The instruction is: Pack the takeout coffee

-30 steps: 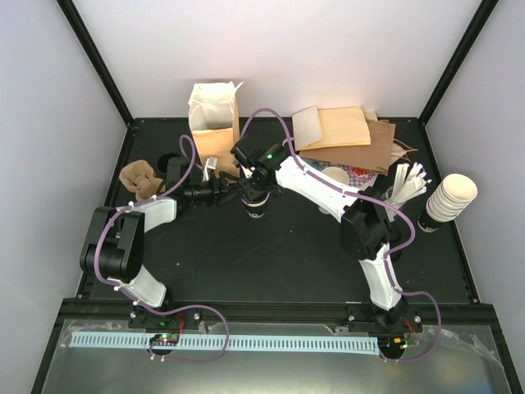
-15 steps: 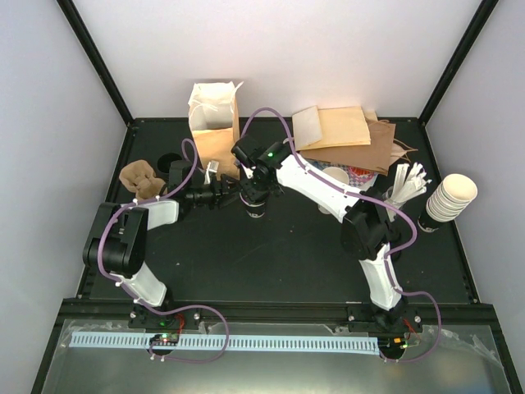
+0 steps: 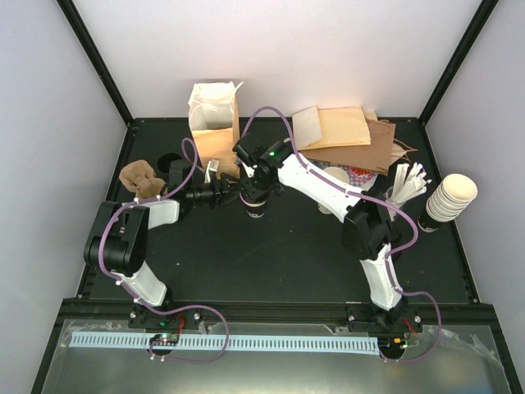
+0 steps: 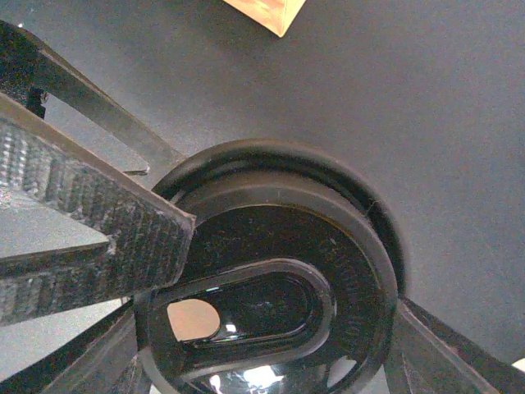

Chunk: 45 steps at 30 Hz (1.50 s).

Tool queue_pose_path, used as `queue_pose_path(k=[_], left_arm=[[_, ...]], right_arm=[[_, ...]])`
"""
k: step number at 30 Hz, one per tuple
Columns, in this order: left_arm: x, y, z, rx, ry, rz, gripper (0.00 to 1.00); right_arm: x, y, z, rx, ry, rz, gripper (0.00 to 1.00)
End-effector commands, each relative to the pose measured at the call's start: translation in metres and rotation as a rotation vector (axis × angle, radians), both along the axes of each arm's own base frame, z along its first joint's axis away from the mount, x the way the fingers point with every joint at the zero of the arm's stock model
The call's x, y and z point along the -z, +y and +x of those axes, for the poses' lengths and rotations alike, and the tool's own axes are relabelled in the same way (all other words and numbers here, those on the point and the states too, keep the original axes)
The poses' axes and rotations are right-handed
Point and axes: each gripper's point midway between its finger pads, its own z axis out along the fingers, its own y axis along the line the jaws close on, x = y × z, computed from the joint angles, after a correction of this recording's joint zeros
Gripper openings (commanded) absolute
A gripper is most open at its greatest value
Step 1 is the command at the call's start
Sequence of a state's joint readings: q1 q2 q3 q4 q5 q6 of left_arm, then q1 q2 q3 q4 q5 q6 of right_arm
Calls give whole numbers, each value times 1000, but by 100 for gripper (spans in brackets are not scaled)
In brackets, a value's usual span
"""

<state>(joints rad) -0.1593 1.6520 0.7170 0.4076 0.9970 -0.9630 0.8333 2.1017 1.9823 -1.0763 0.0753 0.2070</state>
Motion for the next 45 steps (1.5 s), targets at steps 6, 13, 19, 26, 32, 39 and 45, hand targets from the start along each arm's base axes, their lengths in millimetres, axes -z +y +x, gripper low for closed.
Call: queue_pose_path(k=[6, 13, 19, 26, 32, 39, 45], left_arm=[[-4, -5, 1, 29, -25, -24, 68], [-1, -6, 0, 32, -17, -25, 68], [0, -6, 0, 35, -11, -36, 68], [2, -8, -2, 41, -3, -38, 68], [4, -11, -3, 46, -1, -48, 67], [7, -14, -8, 53, 11, -52, 67], [8, -18, -12, 59, 15, -65, 67]], right_arm=[[2, 0, 1, -5, -6, 13, 68], [7, 4, 2, -10, -1, 25, 68], [12, 7, 4, -19, 3, 25, 68], [25, 6, -3, -38, 50, 2, 68], [34, 1, -9, -50, 79, -24, 68], [50, -12, -19, -69, 144, -115, 68], [59, -22, -33, -91, 195, -158, 66]])
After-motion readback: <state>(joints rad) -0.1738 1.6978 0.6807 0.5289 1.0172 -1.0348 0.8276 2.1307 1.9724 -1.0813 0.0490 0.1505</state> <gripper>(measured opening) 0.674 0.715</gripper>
